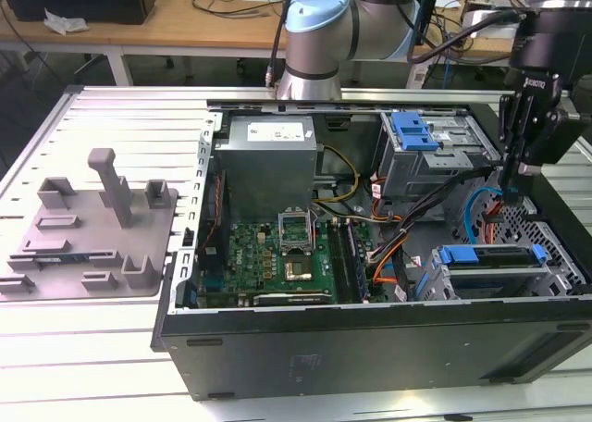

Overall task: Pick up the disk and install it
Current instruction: 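Insert the first disk wire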

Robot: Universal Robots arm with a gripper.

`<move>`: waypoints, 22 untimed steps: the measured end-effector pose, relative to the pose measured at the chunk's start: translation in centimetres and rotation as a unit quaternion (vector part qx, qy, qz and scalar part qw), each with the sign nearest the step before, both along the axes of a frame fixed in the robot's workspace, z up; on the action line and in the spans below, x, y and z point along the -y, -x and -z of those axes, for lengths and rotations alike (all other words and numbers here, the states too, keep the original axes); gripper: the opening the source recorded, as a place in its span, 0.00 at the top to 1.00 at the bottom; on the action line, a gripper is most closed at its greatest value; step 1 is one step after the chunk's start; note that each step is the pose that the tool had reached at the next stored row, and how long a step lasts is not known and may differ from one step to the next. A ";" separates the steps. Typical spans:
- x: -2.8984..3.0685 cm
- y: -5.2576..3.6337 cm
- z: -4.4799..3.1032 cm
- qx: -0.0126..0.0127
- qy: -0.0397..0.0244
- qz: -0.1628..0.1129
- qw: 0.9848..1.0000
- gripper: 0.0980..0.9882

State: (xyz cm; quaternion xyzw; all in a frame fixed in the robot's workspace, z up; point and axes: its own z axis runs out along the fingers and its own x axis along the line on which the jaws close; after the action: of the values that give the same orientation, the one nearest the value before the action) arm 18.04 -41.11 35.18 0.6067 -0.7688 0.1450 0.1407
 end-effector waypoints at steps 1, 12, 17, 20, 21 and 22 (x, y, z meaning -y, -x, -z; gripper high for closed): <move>-0.01 -0.06 0.08 0.000 0.002 0.003 1.000 0.78; -0.06 -0.19 0.65 -0.004 0.022 -0.014 1.000 0.78; -0.22 0.08 0.82 -0.005 0.023 -0.017 1.000 0.78; -0.56 0.09 0.89 -0.004 0.024 -0.021 0.999 0.78; -0.72 0.09 0.92 -0.004 0.024 -0.025 0.999 0.78; -0.72 0.07 0.96 -0.004 0.024 -0.025 0.999 0.78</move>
State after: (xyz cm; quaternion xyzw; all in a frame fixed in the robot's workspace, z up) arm 17.96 -40.39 34.22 0.6230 -0.7489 0.1643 0.1551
